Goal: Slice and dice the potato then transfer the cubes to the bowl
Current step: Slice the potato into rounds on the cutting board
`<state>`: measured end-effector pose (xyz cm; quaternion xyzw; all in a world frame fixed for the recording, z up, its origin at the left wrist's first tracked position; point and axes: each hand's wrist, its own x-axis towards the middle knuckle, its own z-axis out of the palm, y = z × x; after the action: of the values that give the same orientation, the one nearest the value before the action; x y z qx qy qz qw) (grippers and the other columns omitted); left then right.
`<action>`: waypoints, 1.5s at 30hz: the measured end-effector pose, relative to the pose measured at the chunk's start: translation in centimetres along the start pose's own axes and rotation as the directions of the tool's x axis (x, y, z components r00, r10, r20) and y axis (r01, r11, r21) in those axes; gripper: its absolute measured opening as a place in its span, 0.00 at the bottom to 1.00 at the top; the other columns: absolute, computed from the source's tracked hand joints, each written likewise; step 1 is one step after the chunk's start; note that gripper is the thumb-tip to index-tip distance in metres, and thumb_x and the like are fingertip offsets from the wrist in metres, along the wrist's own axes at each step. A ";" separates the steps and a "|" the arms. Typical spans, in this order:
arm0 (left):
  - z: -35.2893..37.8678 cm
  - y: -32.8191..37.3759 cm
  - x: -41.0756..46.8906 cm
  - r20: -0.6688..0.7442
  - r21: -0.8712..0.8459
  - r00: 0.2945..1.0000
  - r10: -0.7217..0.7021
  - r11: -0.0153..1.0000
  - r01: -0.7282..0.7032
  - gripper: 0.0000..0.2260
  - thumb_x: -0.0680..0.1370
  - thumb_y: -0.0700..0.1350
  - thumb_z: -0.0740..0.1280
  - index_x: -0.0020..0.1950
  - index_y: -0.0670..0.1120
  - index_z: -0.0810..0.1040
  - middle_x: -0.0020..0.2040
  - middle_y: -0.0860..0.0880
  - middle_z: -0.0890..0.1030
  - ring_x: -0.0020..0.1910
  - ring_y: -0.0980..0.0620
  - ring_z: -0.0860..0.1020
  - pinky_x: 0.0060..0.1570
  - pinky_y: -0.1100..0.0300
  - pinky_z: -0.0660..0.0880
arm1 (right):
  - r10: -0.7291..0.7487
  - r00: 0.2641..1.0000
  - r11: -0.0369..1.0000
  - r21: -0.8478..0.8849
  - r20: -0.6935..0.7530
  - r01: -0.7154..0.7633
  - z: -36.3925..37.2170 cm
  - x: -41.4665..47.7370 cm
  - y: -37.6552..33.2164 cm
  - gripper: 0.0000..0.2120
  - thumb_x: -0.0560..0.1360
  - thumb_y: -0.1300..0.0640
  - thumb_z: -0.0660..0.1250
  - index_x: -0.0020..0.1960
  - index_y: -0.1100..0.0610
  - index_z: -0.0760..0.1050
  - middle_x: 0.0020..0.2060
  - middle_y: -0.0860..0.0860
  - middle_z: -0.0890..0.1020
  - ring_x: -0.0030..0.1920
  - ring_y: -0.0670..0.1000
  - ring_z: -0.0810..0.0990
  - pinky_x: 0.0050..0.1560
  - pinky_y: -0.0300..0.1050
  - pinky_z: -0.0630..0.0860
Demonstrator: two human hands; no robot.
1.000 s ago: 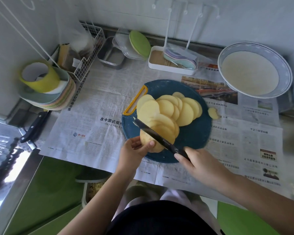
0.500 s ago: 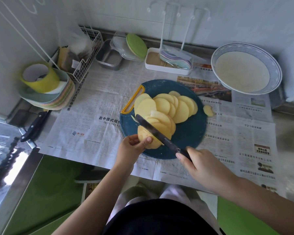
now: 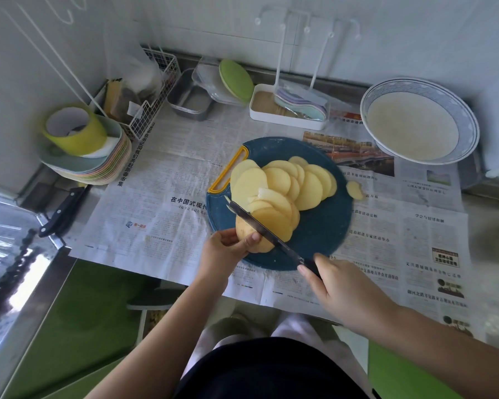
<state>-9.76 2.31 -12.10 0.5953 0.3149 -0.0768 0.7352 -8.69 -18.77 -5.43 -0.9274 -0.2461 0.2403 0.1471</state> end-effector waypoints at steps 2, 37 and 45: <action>0.0 0.0 -0.1 -0.004 -0.003 1.000 -0.004 1.000 0.004 0.25 0.54 0.54 0.78 0.46 0.45 0.80 0.42 0.48 0.86 0.48 0.47 0.83 0.54 0.51 0.79 | 0.013 1.000 1.000 -0.027 0.004 -0.013 0.2 -0.1 0.0 0.16 0.81 0.43 0.49 0.41 0.52 0.60 0.30 0.47 0.67 0.27 0.46 0.65 0.27 0.41 0.59; -0.4 -0.4 0.9 -0.001 -0.094 0.984 -0.179 0.980 0.178 0.35 0.52 0.55 0.79 0.53 0.38 0.81 0.47 0.42 0.85 0.51 0.45 0.83 0.59 0.50 0.76 | 0.067 0.988 0.998 0.001 0.138 -0.068 1.9 3.0 -0.7 0.15 0.82 0.45 0.50 0.46 0.55 0.63 0.30 0.46 0.67 0.28 0.46 0.65 0.27 0.40 0.62; -0.7 -0.2 0.9 0.040 -0.196 0.965 -0.258 0.945 0.261 0.28 0.58 0.48 0.77 0.54 0.35 0.80 0.49 0.40 0.84 0.52 0.45 0.83 0.57 0.55 0.78 | 0.058 0.987 0.998 -0.029 0.149 -0.054 1.6 3.2 -0.7 0.15 0.82 0.44 0.49 0.46 0.55 0.63 0.35 0.50 0.72 0.35 0.52 0.70 0.32 0.43 0.61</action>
<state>-9.38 3.10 -12.82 0.4716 0.3915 -0.1450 0.7767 -7.37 -16.29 -7.70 -0.9151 -0.2332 0.3100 0.1098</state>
